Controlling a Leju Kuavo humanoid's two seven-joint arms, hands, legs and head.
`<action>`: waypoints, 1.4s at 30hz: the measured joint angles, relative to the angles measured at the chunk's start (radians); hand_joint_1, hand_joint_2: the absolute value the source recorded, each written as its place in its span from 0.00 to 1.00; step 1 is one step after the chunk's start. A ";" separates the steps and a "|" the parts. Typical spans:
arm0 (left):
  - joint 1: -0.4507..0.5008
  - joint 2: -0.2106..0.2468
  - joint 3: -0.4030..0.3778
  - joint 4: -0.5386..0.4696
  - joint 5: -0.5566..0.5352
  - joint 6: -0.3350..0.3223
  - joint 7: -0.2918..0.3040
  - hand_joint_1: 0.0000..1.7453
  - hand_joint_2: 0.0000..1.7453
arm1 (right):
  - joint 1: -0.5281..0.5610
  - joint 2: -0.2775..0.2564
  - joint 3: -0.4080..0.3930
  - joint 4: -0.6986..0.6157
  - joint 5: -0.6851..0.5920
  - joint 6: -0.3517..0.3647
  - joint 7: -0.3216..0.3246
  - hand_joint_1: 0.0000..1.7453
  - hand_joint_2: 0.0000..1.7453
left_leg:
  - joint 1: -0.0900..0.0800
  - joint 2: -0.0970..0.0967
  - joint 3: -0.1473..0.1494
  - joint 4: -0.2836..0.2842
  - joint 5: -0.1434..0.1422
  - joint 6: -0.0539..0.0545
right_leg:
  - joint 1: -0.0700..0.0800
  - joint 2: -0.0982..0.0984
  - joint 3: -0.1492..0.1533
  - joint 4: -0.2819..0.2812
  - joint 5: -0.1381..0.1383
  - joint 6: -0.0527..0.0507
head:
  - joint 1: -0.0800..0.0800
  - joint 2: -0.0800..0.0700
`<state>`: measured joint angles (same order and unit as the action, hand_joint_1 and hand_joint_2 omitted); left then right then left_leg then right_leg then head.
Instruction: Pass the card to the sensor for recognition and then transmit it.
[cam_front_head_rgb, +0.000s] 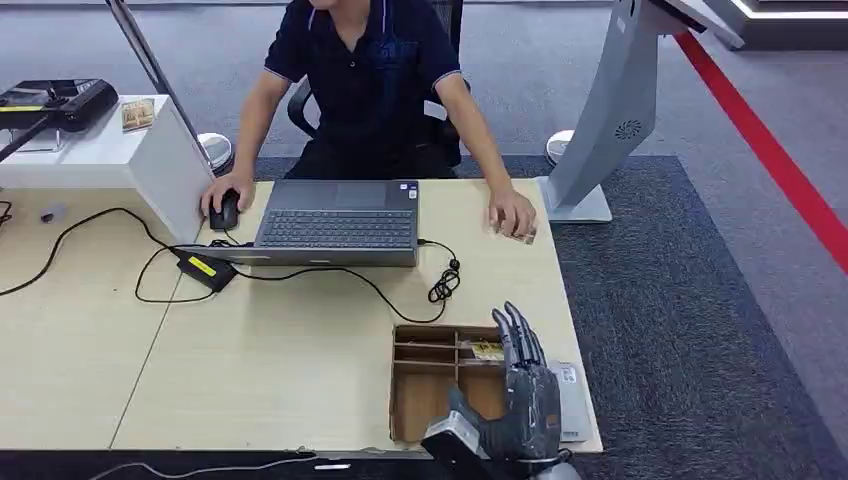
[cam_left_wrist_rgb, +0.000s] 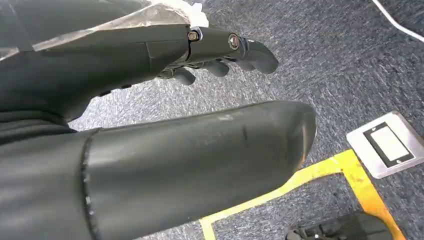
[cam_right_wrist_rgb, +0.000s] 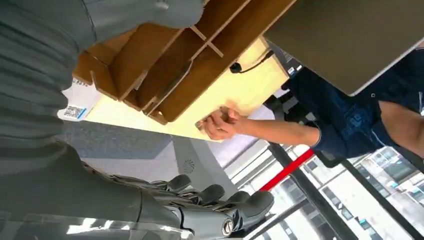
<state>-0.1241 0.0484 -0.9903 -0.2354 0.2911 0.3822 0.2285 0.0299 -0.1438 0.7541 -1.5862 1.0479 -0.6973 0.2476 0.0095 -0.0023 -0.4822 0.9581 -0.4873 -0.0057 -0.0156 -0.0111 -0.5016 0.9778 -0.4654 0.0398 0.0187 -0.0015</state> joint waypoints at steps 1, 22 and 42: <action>0.000 0.000 0.000 0.000 -0.001 0.000 0.000 0.00 0.00 | 0.000 0.006 -0.007 0.006 -0.002 0.000 -0.006 0.00 1.00 | 0.000 0.000 0.000 0.000 0.000 0.000 | 0.000 0.000 0.000 0.000 0.000 0.000 | 0.000 0.000; 0.000 0.000 -0.001 0.000 0.002 -0.002 0.000 0.00 0.00 | 0.017 0.093 -0.215 0.113 -0.025 -0.001 -0.078 0.00 1.00 | 0.000 0.000 0.000 0.000 0.000 0.000 | 0.000 0.000 0.000 0.000 0.000 0.000 | 0.000 0.000; 0.000 0.000 -0.001 0.000 0.005 0.001 0.000 0.00 0.00 | 0.028 0.119 -0.272 0.138 -0.022 -0.001 -0.096 0.00 1.00 | 0.000 0.000 0.000 0.000 0.000 0.000 | 0.000 0.000 0.000 0.000 0.000 0.000 | 0.000 0.000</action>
<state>-0.1239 0.0484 -0.9911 -0.2354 0.2964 0.3830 0.2285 0.0578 -0.0244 0.4826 -1.4485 1.0262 -0.6985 0.1518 0.0095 -0.0023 -0.4822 0.9582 -0.4873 -0.0057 -0.0156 -0.0110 -0.5018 0.9777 -0.4654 0.0398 0.0187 -0.0015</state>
